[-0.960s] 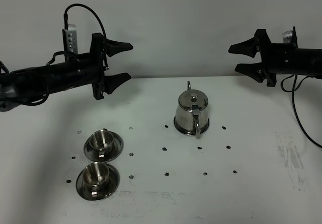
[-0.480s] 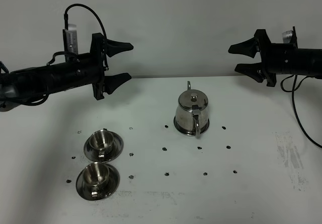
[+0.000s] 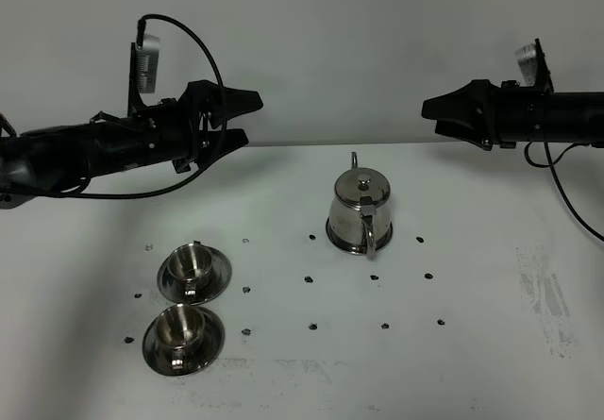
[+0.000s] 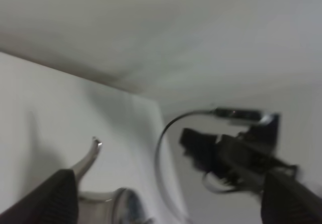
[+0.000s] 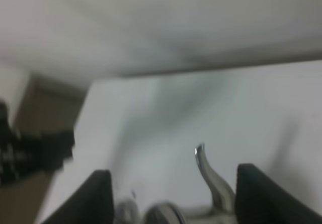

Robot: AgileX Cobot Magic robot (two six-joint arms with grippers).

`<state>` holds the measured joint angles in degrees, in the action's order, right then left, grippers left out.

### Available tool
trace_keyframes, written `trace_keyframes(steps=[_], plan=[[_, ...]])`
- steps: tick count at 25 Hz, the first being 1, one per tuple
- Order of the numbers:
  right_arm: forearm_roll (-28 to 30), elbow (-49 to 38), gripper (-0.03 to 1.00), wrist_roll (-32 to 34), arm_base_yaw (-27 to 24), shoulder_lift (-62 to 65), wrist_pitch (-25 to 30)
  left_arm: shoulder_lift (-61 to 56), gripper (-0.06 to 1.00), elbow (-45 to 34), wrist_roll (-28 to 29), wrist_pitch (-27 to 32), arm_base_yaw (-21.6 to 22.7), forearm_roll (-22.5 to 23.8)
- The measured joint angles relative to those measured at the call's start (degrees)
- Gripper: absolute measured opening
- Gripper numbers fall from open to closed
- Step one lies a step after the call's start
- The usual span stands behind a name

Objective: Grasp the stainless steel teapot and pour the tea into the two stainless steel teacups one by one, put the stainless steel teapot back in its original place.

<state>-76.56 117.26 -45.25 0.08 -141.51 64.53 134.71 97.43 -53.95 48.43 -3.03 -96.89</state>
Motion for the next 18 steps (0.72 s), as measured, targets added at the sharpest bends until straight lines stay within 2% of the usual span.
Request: trace_keyframes(steps=[3,5,8,12,13,15,18], plan=[[12.96,4.52,0.49,4.24,0.0,0.0,0.21,-1.15,0.71,0.0,0.79,-5.41,-0.29,10.91],[24.74,8.7,0.48,10.29,0.25,0.0,1.15,-3.08,0.7,0.0,2.95,-9.66,-0.68,20.5],[38.81,15.83,0.47,18.15,0.56,0.1,4.17,-6.63,0.7,0.0,7.2,-14.17,-1.62,34.44],[47.69,17.73,0.46,22.84,0.56,2.92,5.01,-10.84,0.7,0.0,13.18,-15.45,-2.1,50.97],[49.54,17.33,0.45,23.26,0.56,4.43,5.08,-11.67,0.7,-0.15,14.07,-15.65,-2.1,53.37],[51.95,14.73,0.45,23.89,0.56,8.38,5.08,-14.31,0.7,-2.04,14.8,-16.86,-2.1,55.29],[55.46,8.71,0.45,24.28,0.81,15.73,5.14,-19.98,0.7,-8.61,13.0,-21.62,-2.1,55.37]])
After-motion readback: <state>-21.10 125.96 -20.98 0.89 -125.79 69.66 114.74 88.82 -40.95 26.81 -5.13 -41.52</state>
